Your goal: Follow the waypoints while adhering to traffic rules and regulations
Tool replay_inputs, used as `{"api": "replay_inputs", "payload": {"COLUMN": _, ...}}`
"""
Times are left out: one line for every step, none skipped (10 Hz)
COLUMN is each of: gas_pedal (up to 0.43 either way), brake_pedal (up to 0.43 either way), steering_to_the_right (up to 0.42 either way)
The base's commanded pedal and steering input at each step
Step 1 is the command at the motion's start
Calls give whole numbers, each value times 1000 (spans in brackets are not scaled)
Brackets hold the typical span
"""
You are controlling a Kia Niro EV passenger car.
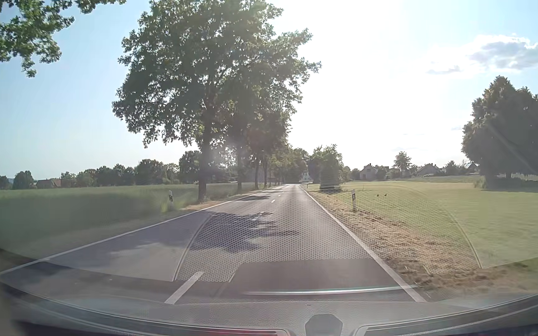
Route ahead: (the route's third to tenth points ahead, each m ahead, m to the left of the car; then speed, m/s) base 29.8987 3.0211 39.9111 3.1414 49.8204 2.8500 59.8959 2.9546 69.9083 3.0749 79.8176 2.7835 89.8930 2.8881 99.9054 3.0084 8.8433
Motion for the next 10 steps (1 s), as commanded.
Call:
{"api": "replay_inputs", "payload": {"gas_pedal": 138, "brake_pedal": 6, "steering_to_the_right": 6}}
{"api": "replay_inputs", "payload": {"gas_pedal": 138, "brake_pedal": 6, "steering_to_the_right": 5}}
{"api": "replay_inputs", "payload": {"gas_pedal": 138, "brake_pedal": 6, "steering_to_the_right": 5}}
{"api": "replay_inputs", "payload": {"gas_pedal": 138, "brake_pedal": 6, "steering_to_the_right": 4}}
{"api": "replay_inputs", "payload": {"gas_pedal": 138, "brake_pedal": 6, "steering_to_the_right": 1}}
{"api": "replay_inputs", "payload": {"gas_pedal": 138, "brake_pedal": 6, "steering_to_the_right": -3}}
{"api": "replay_inputs", "payload": {"gas_pedal": 138, "brake_pedal": 6, "steering_to_the_right": -3}}
{"api": "replay_inputs", "payload": {"gas_pedal": 138, "brake_pedal": 6, "steering_to_the_right": -3}}
{"api": "replay_inputs", "payload": {"gas_pedal": 138, "brake_pedal": 6, "steering_to_the_right": -3}}
{"api": "replay_inputs", "payload": {"gas_pedal": 138, "brake_pedal": 6, "steering_to_the_right": -3}}
